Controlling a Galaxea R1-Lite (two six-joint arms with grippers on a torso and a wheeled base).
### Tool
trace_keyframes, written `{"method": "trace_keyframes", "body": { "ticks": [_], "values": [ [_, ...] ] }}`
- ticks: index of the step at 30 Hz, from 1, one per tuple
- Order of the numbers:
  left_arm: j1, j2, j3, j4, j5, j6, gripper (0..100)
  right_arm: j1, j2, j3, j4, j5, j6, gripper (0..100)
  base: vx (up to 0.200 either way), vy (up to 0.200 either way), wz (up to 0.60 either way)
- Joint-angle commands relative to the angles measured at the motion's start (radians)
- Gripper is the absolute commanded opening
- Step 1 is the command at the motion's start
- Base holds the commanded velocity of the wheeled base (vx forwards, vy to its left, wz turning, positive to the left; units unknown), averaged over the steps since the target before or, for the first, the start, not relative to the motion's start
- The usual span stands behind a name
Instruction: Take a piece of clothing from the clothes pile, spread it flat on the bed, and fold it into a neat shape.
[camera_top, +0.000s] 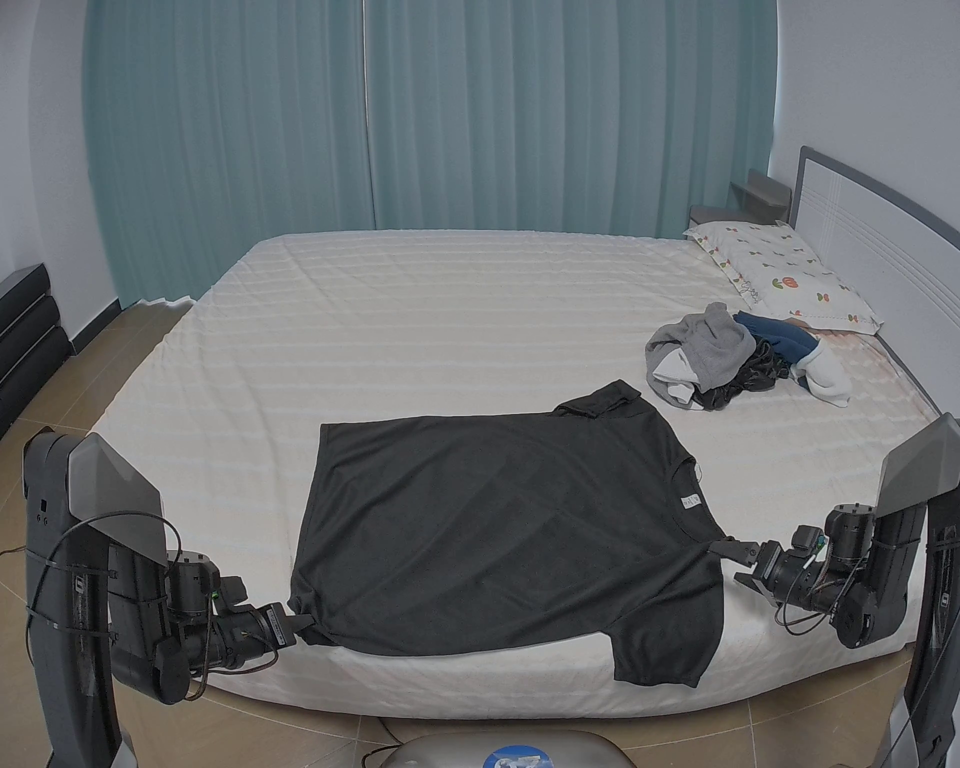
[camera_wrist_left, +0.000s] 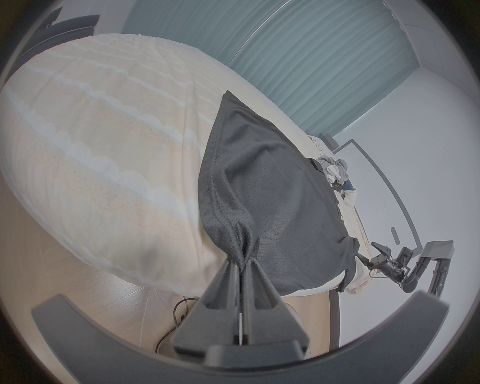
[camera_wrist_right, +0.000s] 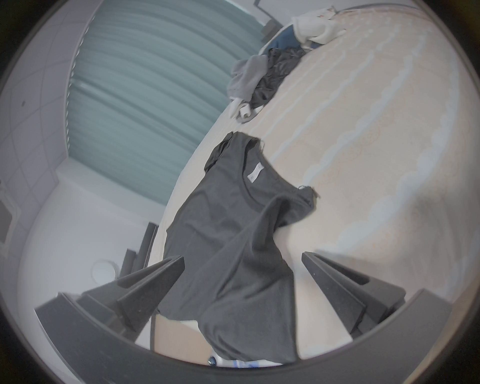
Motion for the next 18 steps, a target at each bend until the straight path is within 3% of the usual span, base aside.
{"method": "trace_keyframes", "body": {
  "ticks": [1,5,6,18],
  "values": [
    [0.000,0.003,0.000,-0.015,0.002,0.000,0,-0.034,-0.030,0.095,-0.007,0.058,-0.087,100,0.000,0.000,0.00],
    [0.000,0.003,-0.001,-0.015,0.002,0.000,0,-0.025,-0.013,0.115,-0.007,0.075,-0.123,100,0.000,0.000,0.00],
    [0.000,0.003,-0.001,-0.015,0.002,0.001,0,-0.005,0.004,0.127,-0.007,0.075,-0.167,100,0.000,0.000,0.00],
    [0.000,0.003,-0.003,-0.015,0.002,0.001,0,0.038,0.053,0.132,-0.008,0.072,-0.241,100,0.000,0.000,0.00]
  ]
}}
